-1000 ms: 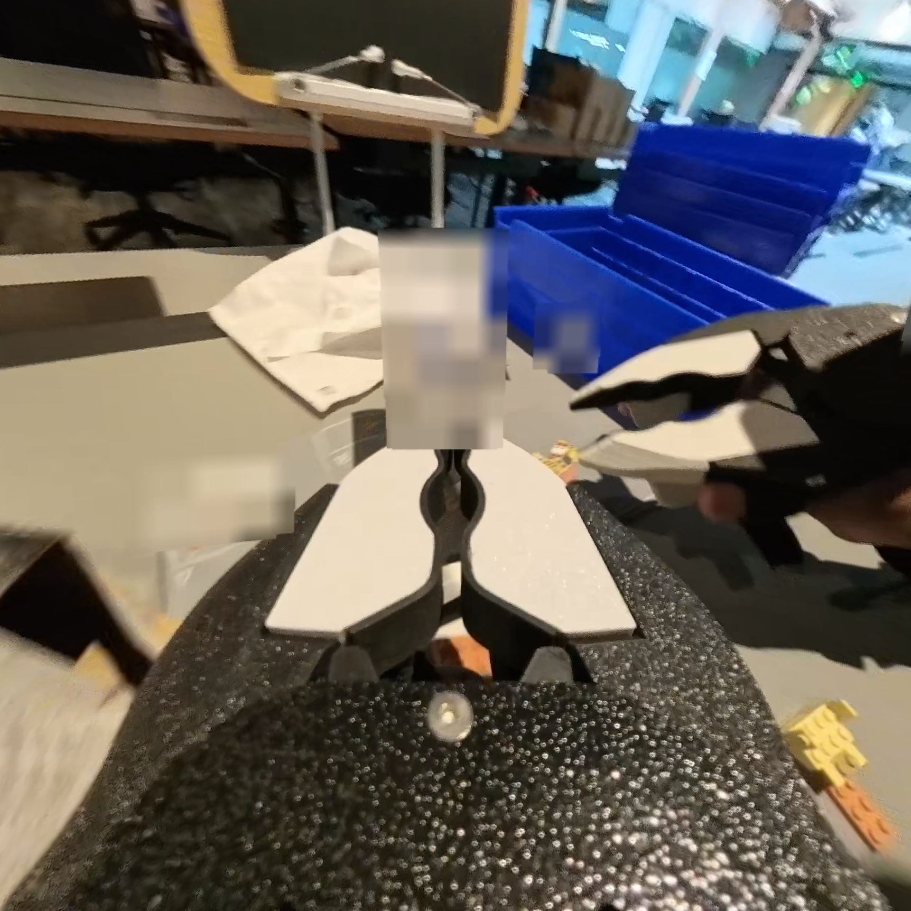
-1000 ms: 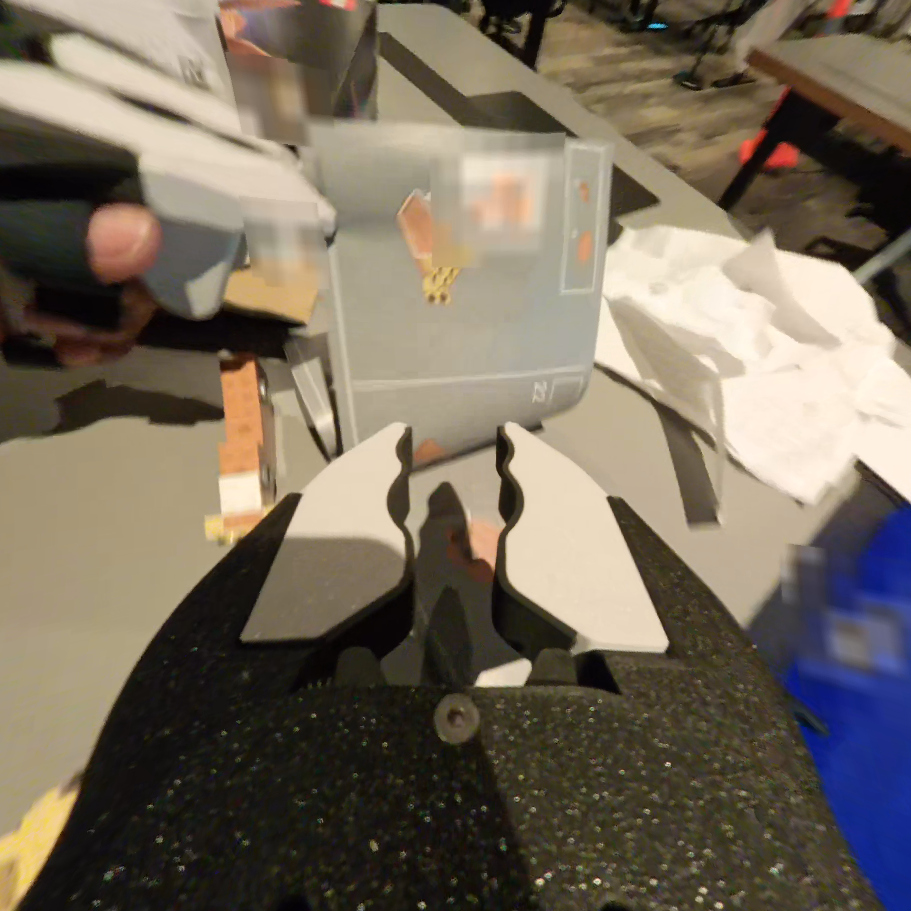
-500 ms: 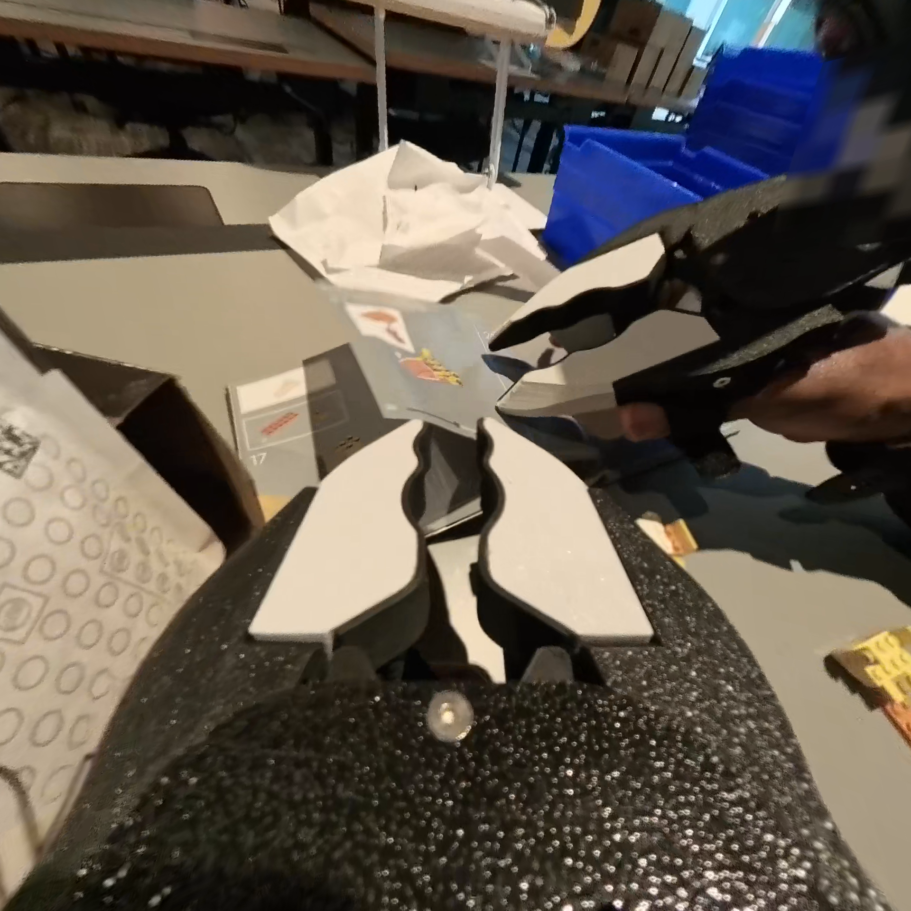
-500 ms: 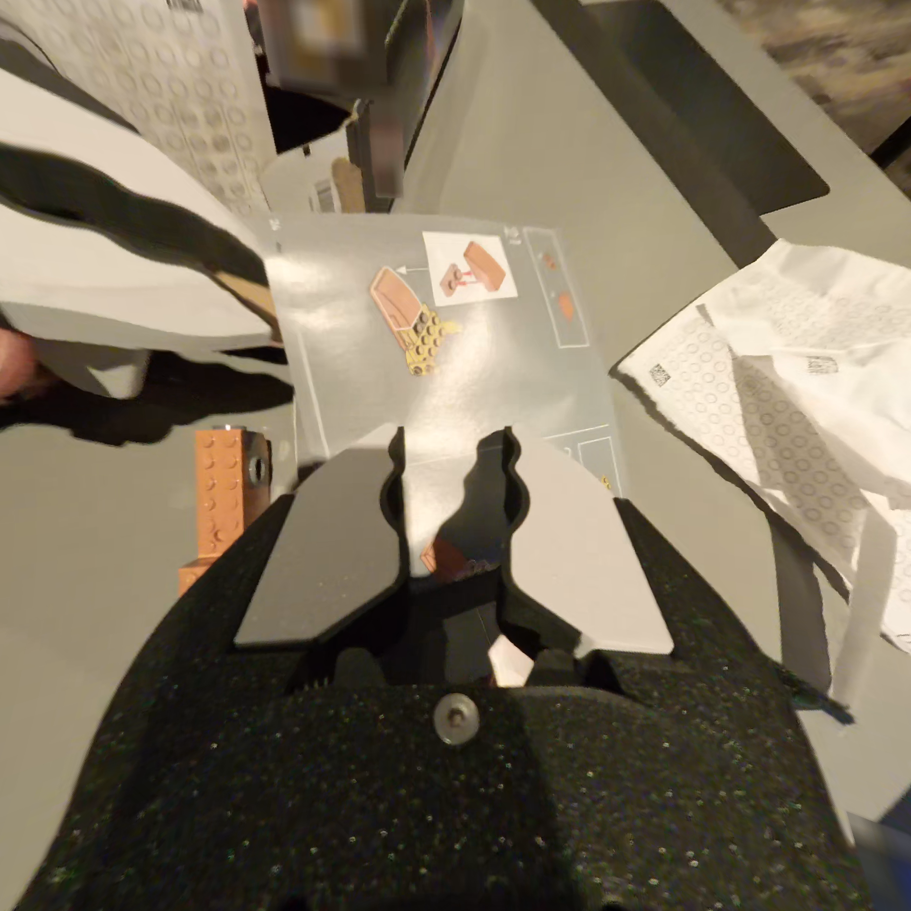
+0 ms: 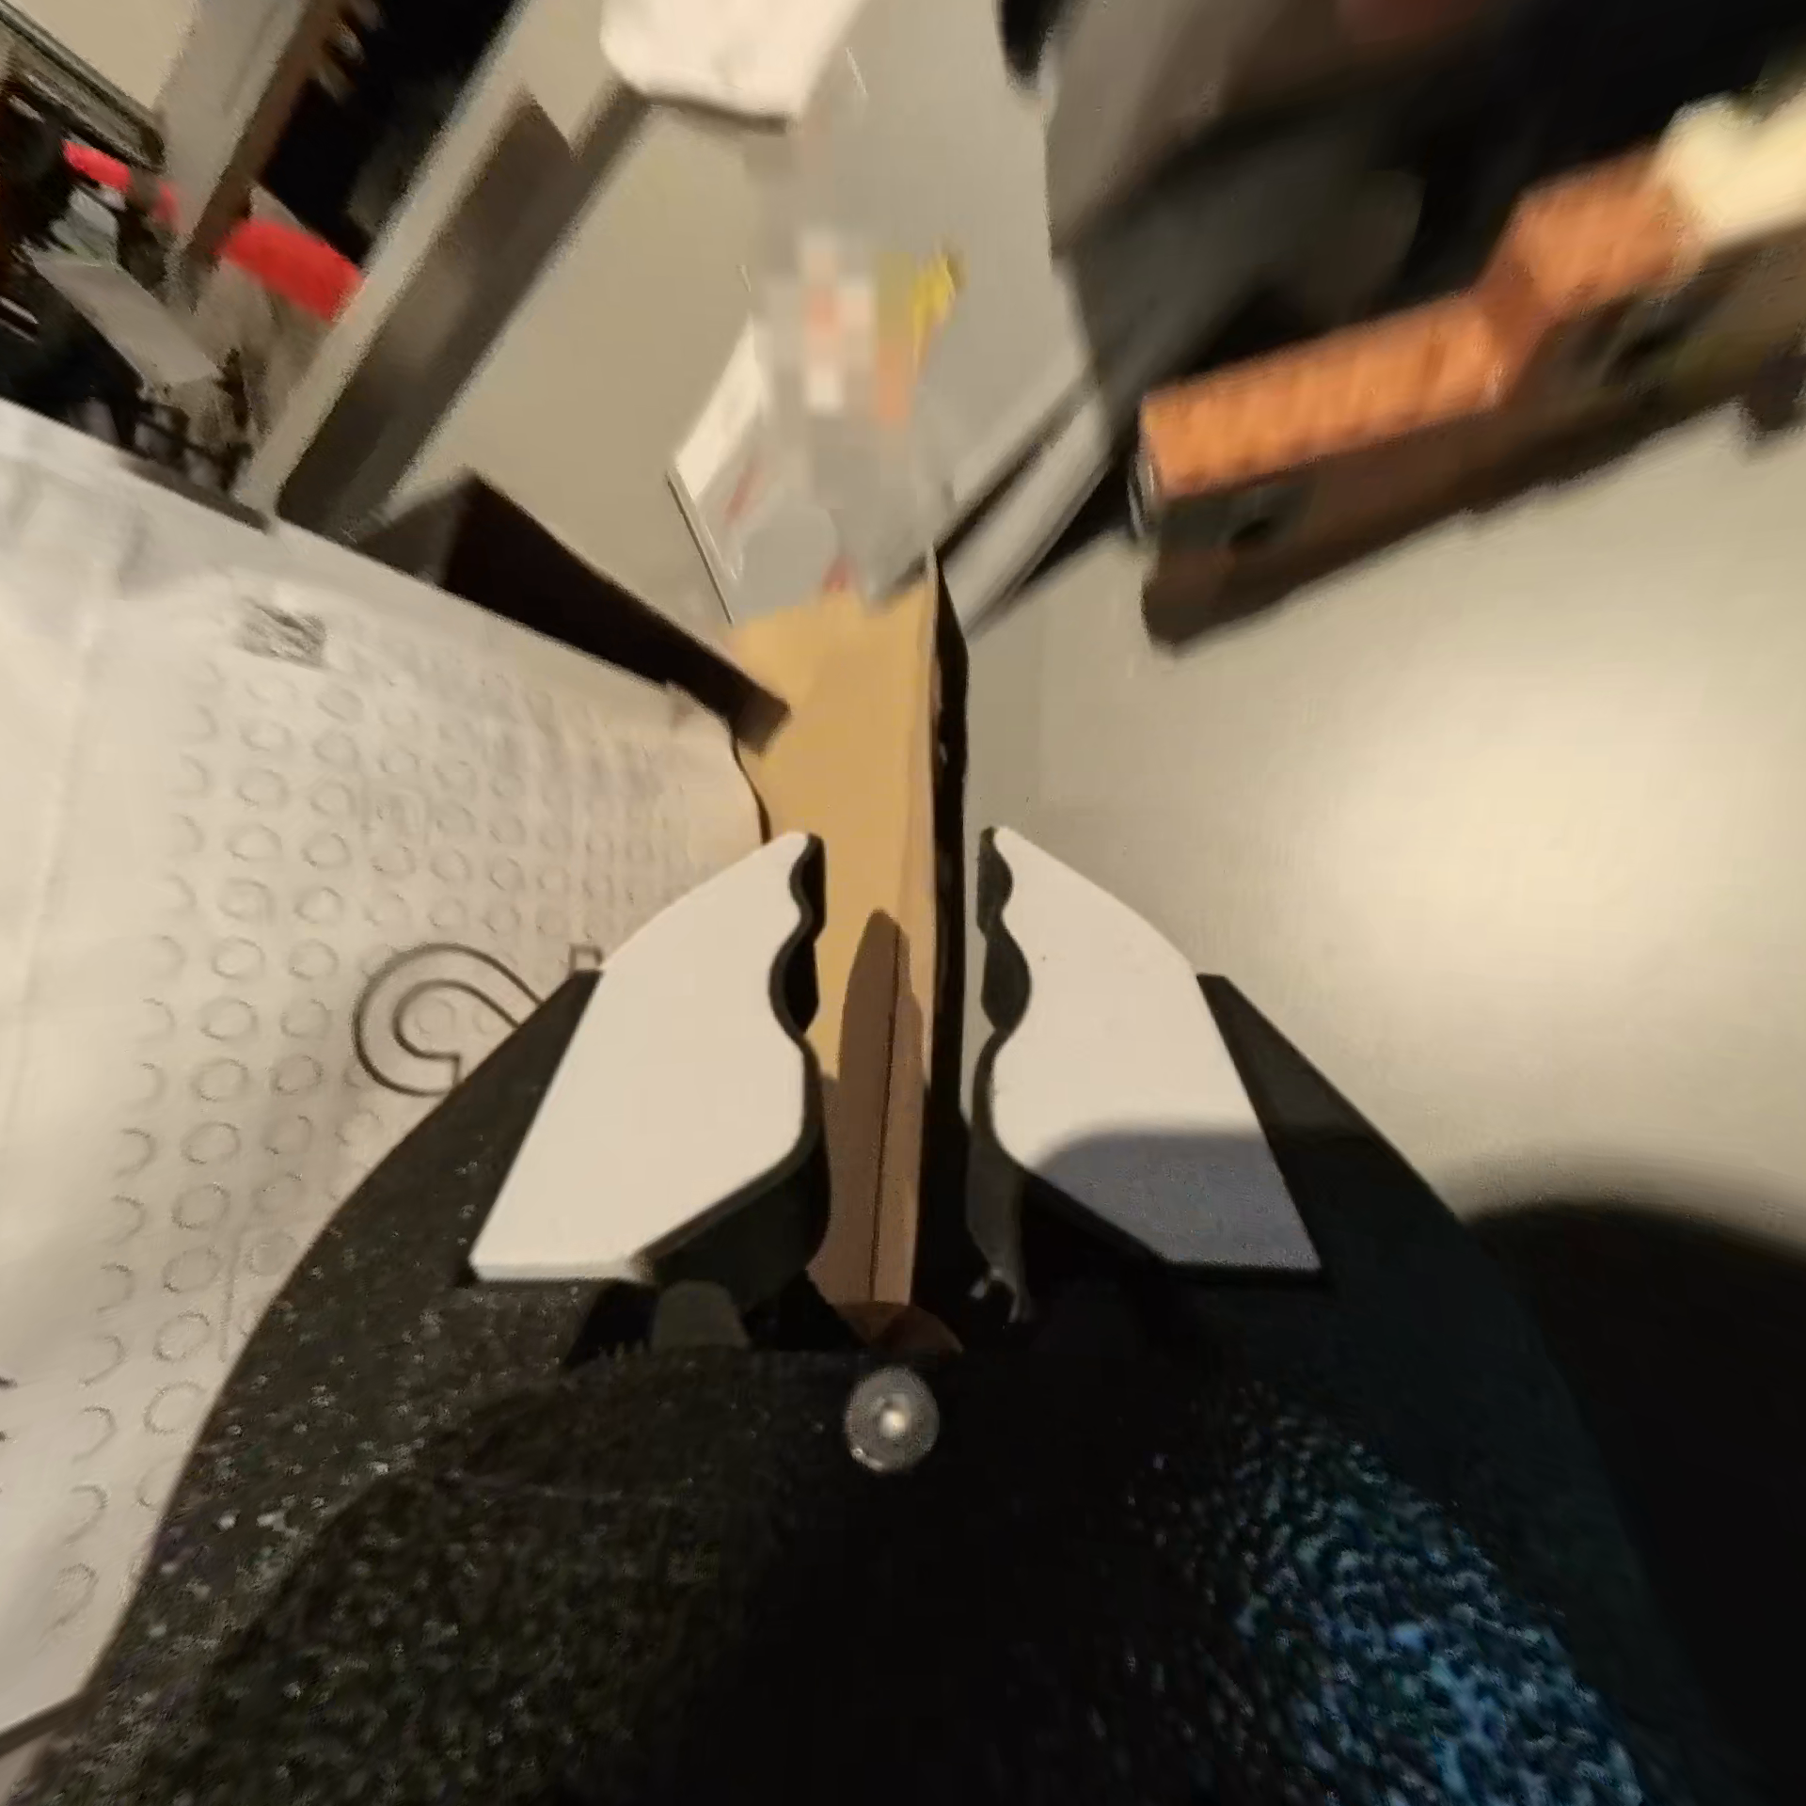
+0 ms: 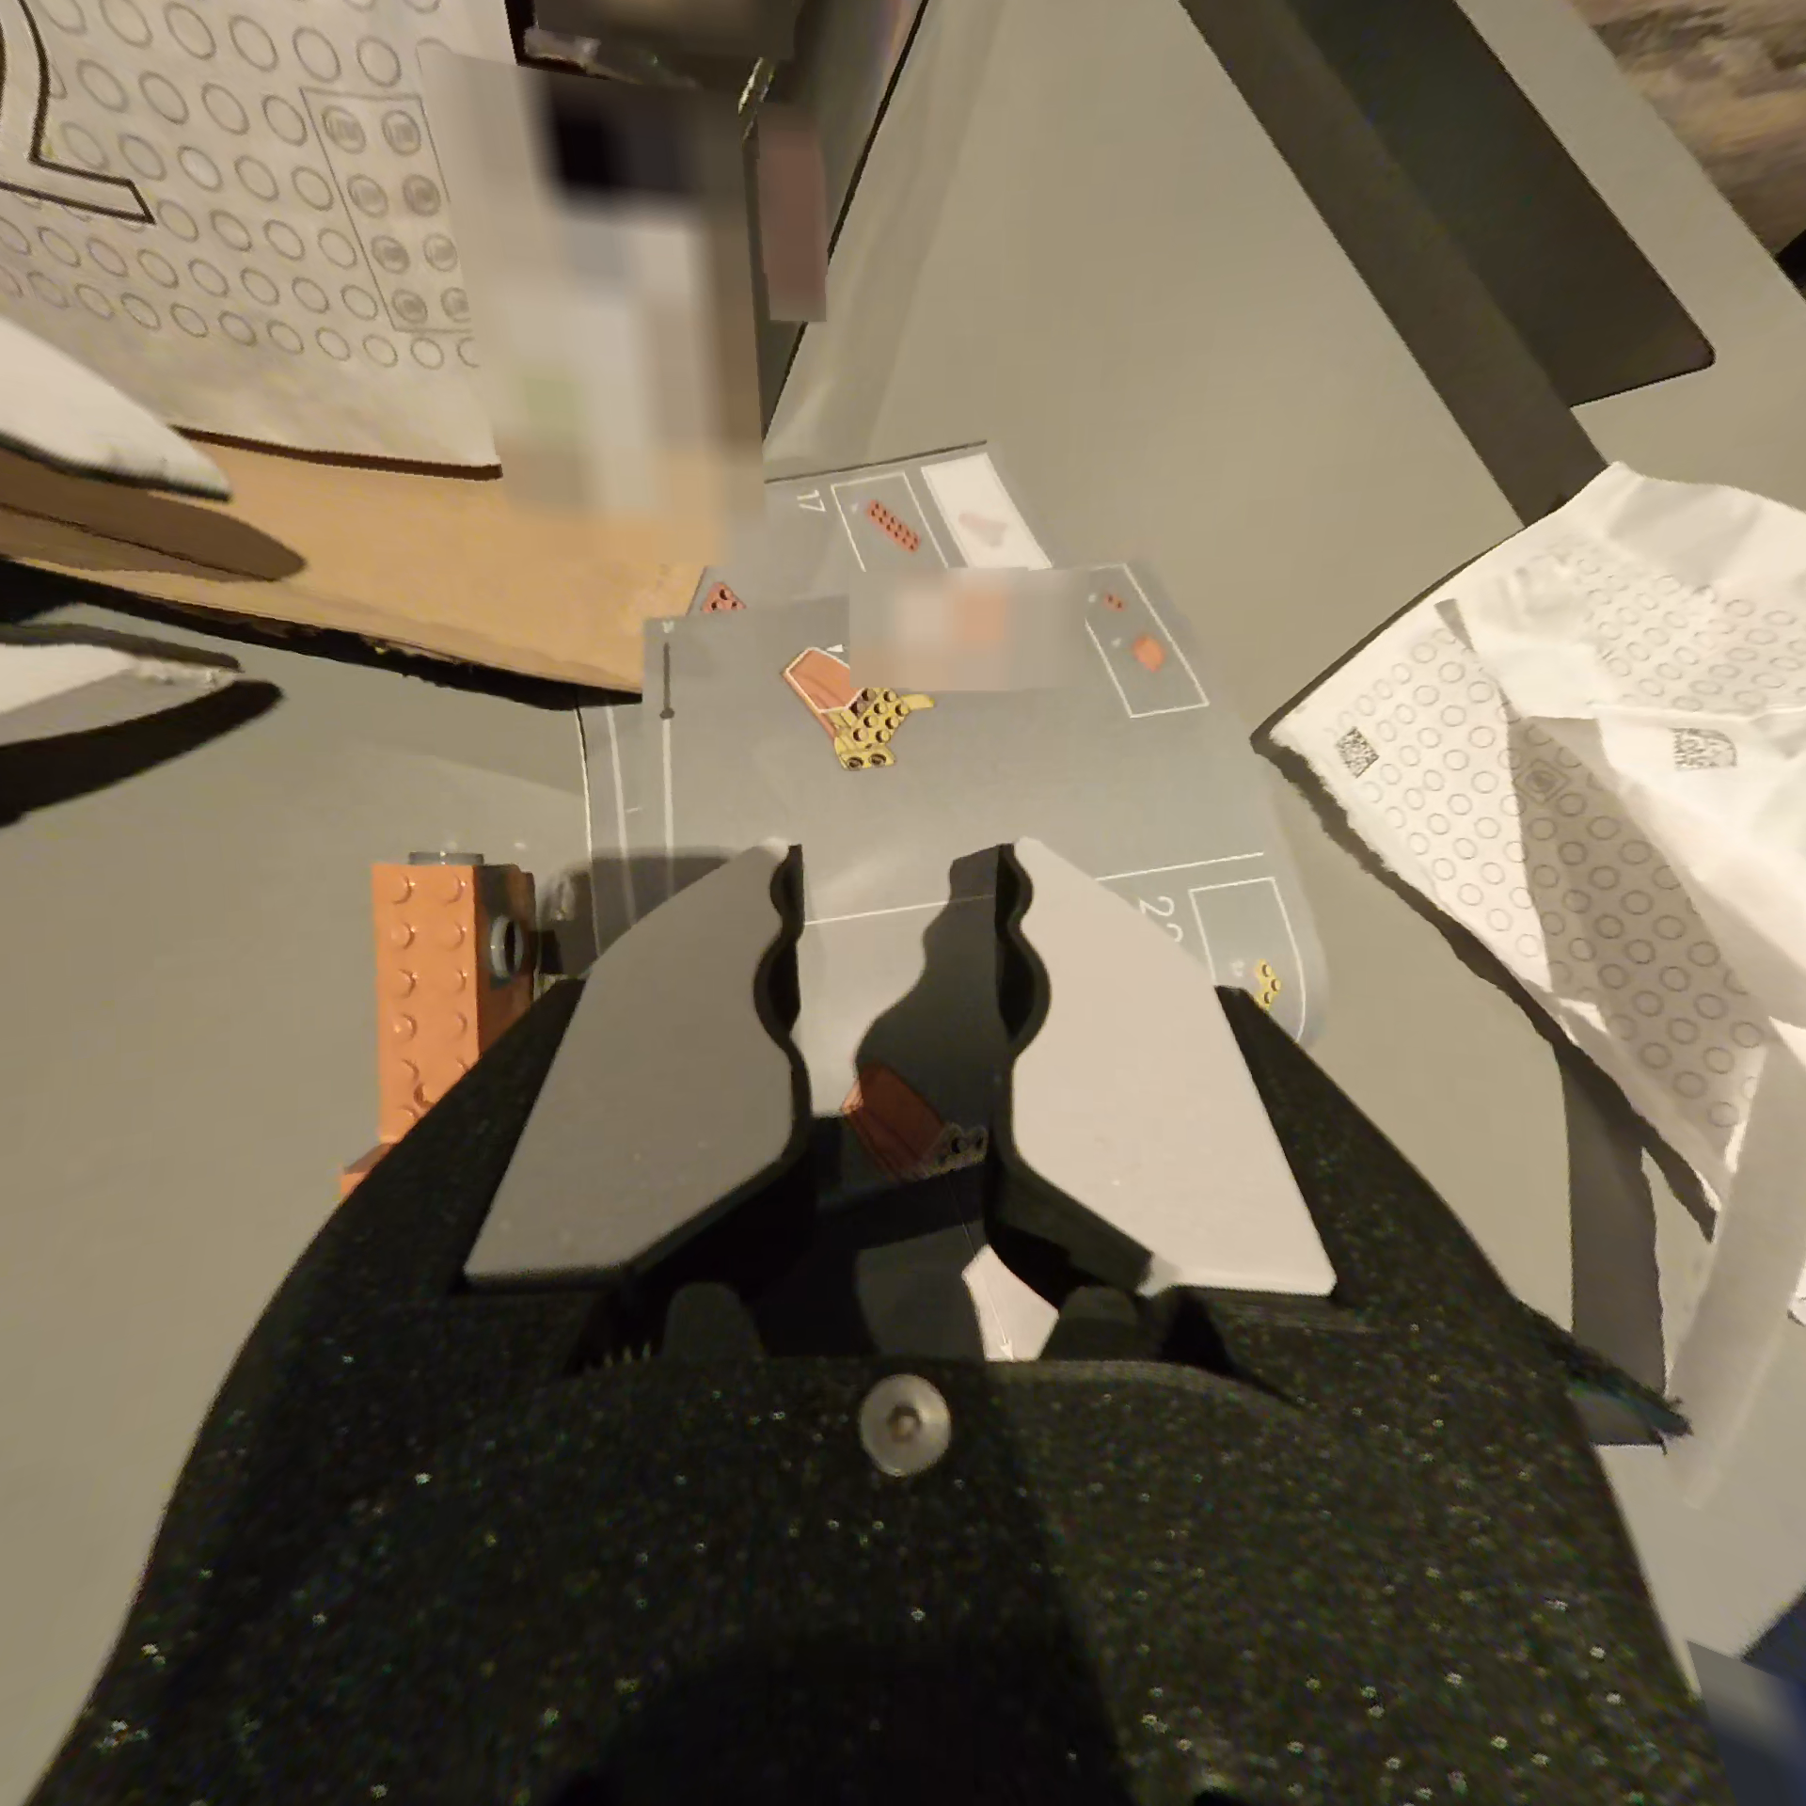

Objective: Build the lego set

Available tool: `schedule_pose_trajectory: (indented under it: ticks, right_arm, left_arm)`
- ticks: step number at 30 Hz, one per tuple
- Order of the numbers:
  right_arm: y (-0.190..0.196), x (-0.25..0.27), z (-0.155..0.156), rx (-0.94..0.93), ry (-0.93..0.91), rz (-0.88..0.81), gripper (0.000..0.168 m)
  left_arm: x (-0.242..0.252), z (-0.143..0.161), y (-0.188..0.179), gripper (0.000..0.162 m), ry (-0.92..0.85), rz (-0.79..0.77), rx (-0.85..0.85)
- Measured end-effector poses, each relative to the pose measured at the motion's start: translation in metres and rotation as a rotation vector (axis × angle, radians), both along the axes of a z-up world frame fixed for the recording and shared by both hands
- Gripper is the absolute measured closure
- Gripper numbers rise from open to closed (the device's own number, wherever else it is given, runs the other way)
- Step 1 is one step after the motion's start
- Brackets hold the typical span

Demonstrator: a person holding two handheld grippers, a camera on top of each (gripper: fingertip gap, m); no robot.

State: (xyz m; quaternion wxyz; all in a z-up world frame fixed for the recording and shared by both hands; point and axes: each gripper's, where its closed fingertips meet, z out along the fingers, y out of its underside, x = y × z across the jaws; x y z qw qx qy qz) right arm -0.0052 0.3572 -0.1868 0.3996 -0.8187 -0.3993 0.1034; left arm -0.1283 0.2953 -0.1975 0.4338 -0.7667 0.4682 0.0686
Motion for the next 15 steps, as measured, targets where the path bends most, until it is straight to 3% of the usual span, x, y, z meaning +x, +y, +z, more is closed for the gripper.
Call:
schedule_pose_trajectory:
  ticks: [7,15]
  right_arm:
    - [-0.001,-0.001,-0.001,-0.01,-0.019,0.002,0.13]
    - [-0.003,-0.004,-0.003,-0.025,-0.039,0.018,0.13]
  left_arm:
    - [-0.016,-0.023,0.004,0.159,0.211,-0.015,-0.059]
    - [-0.041,-0.005,0.015,0.161,0.173,0.052,-0.083]
